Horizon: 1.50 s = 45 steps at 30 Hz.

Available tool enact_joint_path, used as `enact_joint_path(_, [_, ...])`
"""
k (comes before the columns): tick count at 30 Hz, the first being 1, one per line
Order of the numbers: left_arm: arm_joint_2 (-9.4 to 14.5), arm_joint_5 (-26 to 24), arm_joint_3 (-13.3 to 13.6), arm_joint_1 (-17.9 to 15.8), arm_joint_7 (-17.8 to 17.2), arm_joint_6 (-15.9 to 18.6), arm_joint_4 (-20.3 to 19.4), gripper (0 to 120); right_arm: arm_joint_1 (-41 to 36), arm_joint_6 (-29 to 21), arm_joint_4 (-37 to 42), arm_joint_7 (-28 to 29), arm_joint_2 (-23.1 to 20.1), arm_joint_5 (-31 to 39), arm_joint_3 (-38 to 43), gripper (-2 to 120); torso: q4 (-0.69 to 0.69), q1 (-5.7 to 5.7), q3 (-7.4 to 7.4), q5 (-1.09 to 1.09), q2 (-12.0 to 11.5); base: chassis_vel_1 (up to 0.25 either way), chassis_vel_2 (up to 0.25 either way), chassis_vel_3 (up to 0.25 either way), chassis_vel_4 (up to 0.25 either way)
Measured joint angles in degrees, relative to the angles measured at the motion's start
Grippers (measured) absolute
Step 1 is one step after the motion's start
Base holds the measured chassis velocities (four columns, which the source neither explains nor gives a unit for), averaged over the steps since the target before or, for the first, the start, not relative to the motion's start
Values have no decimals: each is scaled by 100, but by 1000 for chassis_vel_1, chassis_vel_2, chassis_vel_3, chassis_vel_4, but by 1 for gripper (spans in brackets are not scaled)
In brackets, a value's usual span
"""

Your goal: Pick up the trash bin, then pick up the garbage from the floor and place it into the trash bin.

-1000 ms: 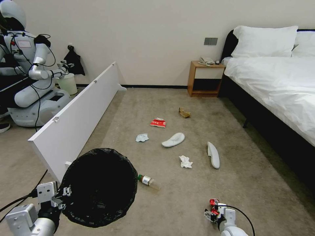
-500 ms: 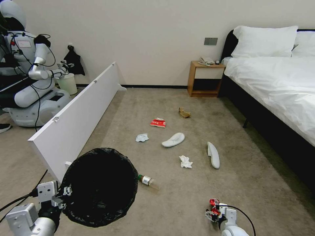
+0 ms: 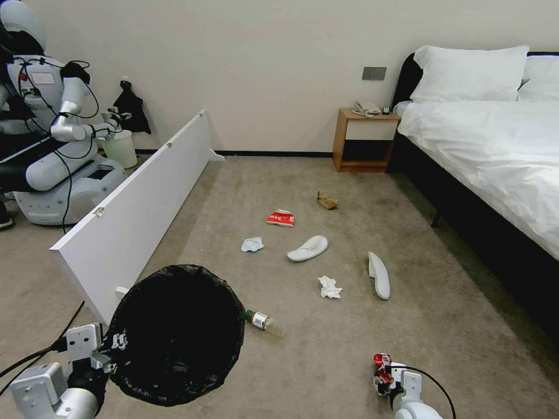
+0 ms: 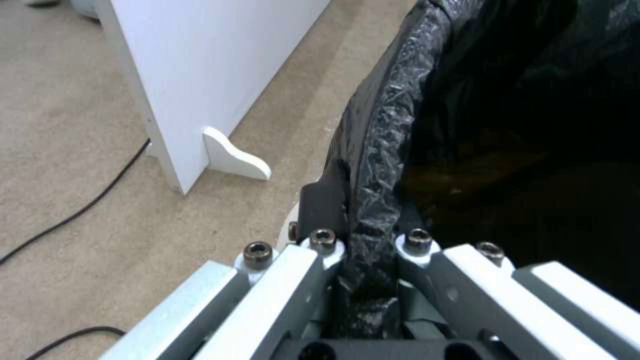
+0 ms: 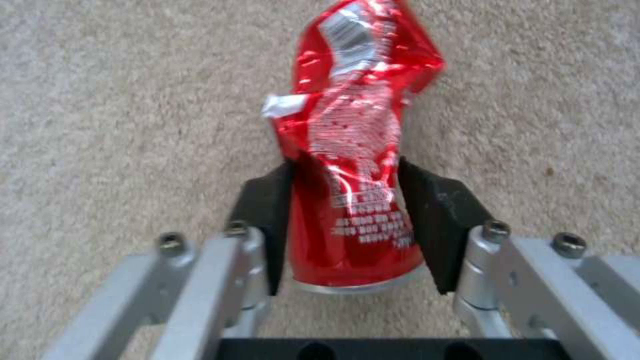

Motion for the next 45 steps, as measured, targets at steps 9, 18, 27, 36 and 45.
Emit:
enact_joint_path(9, [-11,7,4,34,5,-6,0,2,-89,0,80,-5,-14,7,35,13,0,0,0,-1,0,0,0,0,0])
enact_joint_path(18, [41,-19,94,52,13,-10,0,2,-461,29,737,-16,-132,96,210,11,-1,0,0,0,0,0,0,0,0])
enact_joint_path(27, [297,-397,216,-5,-6,68,0,2,-886,301,2000,-148,-265,-33,611,11,1,0,0,-1,0,0,0,0,0])
enact_joint_path(36, [542,-689,498,-205,-44,176,151,2,-1178,1355,3165,-556,-396,101,865,11,1,0,0,-2,0,0,0,0,0])
enact_joint_path(45, [857,-960,784,-529,-114,283,422,2,-1088,1946,4564,-964,-939,736,505,11,1,0,0,-1,0,0,0,0,0])
